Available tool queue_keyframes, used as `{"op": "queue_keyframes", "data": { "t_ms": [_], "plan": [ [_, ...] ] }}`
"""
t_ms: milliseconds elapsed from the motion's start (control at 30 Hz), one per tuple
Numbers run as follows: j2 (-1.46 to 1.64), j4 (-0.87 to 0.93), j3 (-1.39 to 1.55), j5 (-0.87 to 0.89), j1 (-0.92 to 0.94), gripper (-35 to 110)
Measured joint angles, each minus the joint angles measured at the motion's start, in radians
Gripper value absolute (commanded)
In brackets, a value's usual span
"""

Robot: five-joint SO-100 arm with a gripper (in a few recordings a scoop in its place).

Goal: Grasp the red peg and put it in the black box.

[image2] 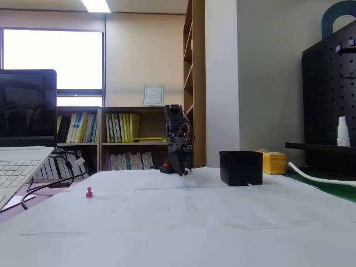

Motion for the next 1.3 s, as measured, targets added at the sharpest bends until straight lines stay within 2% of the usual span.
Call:
{"op": "queue_keyframes", "data": {
  "t_ms": [167,300,500,667,800,900,1067,1167,1300],
  "plan": [
    [0.262,-0.311,-0.003,0.0,0.0,0],
    [0.393,-0.434,-0.006,-0.003,0.0,0],
    [0.663,-0.667,0.06,-0.112,0.021,0],
    [0.834,-0.811,0.132,-0.097,0.058,0],
    [0.917,-0.902,0.156,-0.094,0.061,5],
    [0.945,-0.937,0.163,-0.071,0.061,18],
    [0.943,-0.937,0.163,-0.064,0.067,20],
    [0.946,-0.937,0.163,-0.06,0.069,37],
    [0.973,-0.973,0.167,-0.049,0.067,38]
  ]
}}
